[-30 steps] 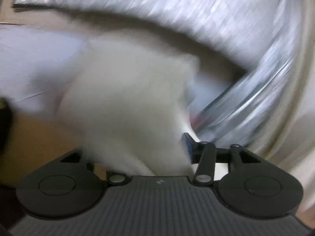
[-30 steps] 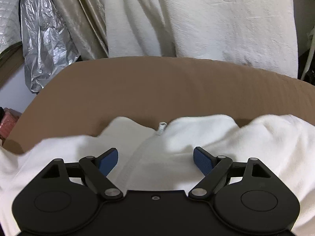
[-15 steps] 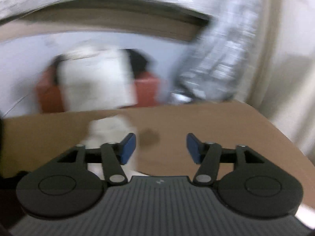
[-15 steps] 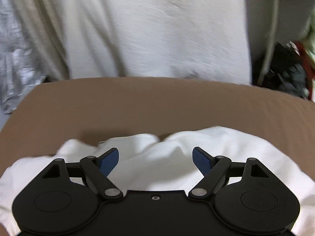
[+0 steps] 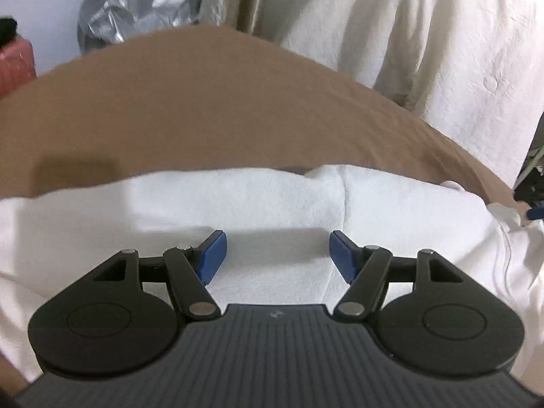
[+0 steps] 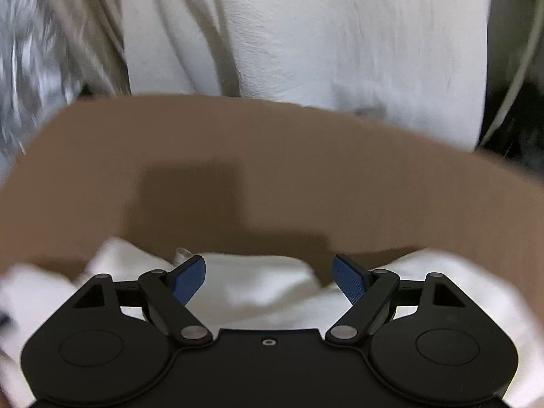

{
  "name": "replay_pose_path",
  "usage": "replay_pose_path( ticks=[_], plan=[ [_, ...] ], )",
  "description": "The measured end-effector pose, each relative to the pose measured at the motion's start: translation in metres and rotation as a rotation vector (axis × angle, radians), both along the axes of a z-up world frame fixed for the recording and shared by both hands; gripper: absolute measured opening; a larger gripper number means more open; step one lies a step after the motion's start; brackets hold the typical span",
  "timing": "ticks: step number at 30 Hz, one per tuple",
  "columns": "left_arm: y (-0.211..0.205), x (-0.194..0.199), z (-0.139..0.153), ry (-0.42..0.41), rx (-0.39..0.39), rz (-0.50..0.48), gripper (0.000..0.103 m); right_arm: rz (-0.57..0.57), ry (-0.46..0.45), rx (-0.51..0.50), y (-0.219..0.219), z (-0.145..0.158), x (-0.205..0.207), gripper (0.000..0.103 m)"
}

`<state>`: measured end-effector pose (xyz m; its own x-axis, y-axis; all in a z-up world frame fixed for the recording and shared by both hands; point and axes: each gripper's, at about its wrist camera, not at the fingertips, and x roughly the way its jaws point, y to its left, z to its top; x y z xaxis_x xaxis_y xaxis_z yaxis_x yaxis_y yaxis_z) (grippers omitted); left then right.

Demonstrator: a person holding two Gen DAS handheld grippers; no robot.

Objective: Fold clothes

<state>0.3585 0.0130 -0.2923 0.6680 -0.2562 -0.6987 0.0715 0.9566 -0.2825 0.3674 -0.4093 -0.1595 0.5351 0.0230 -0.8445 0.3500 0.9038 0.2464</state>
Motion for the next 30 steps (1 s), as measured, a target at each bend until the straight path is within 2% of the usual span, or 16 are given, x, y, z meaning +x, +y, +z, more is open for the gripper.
replay_pose_path(
  ticks=[2,4,6,9,10,11,13,14,19,23,24,26,28,30],
  plan=[
    [0.002,0.002,-0.004,0.009,-0.018,-0.006,0.067,-0.051,-0.023,0.087,-0.010,-0.006,0.003,0.086],
    [0.003,0.003,-0.007,0.015,-0.027,-0.010,0.067,-0.051,0.001,0.083,-0.013,-0.013,0.009,0.086],
    [0.002,0.001,-0.009,0.016,-0.018,-0.010,0.068,-0.002,0.034,0.062,-0.010,-0.020,0.009,0.086],
    [0.002,0.001,-0.006,0.013,-0.012,-0.009,0.069,0.100,-0.004,0.066,0.006,-0.017,-0.015,0.087],
    [0.003,0.000,-0.004,0.011,-0.011,-0.007,0.069,0.134,-0.016,0.068,0.011,-0.016,-0.022,0.072],
    [0.004,0.000,-0.002,0.007,-0.006,-0.005,0.069,0.167,-0.029,0.069,0.016,-0.015,-0.030,0.044],
    [0.004,-0.003,0.002,-0.008,0.011,-0.006,0.069,0.235,-0.054,0.072,0.026,-0.013,-0.046,0.022],
    [0.003,-0.004,0.004,-0.018,0.016,-0.008,0.069,0.269,-0.067,0.074,0.032,-0.011,-0.054,0.019],
    [-0.004,-0.015,0.019,-0.086,0.007,-0.015,0.069,0.474,-0.070,0.053,0.062,0.003,-0.117,0.016],
    [-0.008,-0.031,0.039,-0.197,-0.008,-0.005,0.069,0.668,-0.026,0.006,0.109,-0.002,-0.175,0.016],
    [-0.008,-0.035,0.044,-0.225,-0.013,-0.006,0.069,0.697,-0.019,0.003,0.119,-0.006,-0.186,0.016],
    [-0.010,-0.041,0.051,-0.262,-0.038,-0.027,0.078,0.744,-0.011,0.004,0.138,-0.014,-0.206,0.016],
    [-0.015,-0.043,0.053,-0.254,-0.076,-0.085,0.080,0.750,-0.023,-0.041,0.153,-0.020,-0.221,0.016],
    [-0.025,-0.044,0.050,-0.211,-0.122,-0.179,0.080,0.733,-0.042,-0.084,0.157,-0.021,-0.226,0.016]
  ],
)
